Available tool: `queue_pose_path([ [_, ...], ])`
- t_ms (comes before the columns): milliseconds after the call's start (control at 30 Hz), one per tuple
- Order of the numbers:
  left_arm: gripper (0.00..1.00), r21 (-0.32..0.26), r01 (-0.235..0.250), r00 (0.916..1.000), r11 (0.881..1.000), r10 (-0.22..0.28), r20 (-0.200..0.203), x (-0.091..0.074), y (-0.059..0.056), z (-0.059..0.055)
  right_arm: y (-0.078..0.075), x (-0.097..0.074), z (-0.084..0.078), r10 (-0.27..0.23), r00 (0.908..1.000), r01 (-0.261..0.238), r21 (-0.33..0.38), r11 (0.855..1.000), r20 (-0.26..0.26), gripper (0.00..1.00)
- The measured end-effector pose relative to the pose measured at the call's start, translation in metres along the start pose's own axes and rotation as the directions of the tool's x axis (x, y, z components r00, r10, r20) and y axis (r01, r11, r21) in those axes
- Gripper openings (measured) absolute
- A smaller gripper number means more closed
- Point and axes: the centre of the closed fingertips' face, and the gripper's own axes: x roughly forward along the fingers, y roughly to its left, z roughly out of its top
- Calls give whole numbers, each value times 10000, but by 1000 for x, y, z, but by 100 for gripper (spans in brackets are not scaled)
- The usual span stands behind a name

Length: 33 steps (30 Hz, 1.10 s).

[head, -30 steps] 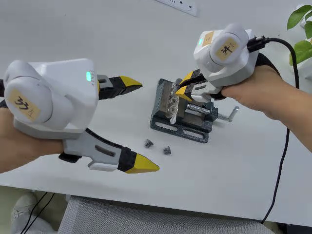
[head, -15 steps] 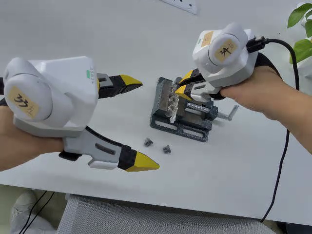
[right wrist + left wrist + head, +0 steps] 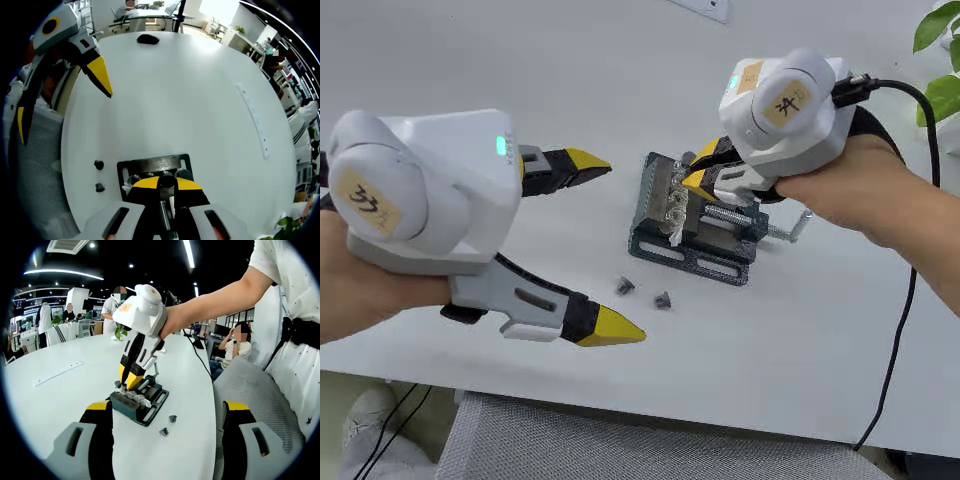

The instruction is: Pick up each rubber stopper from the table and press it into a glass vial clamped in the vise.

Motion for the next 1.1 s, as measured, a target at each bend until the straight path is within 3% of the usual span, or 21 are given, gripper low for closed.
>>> queue_pose_path([
  [467, 88, -59, 20, 10000, 10000, -20, 11, 1, 0, -1, -2, 1, 0, 72, 9998, -78, -306, 9995, -202, 5],
  [867, 87, -79, 82, 10000, 9999, -82, 53, 2, 0, 2, -2, 2, 0, 474, 9984, -477, -94, 9988, -308, 5],
  [1100, 87, -59, 144, 9999, 9999, -144, 63, 3, -2, 3, -2, 3, 2, 589, 9965, -611, -358, 9975, -598, 5],
])
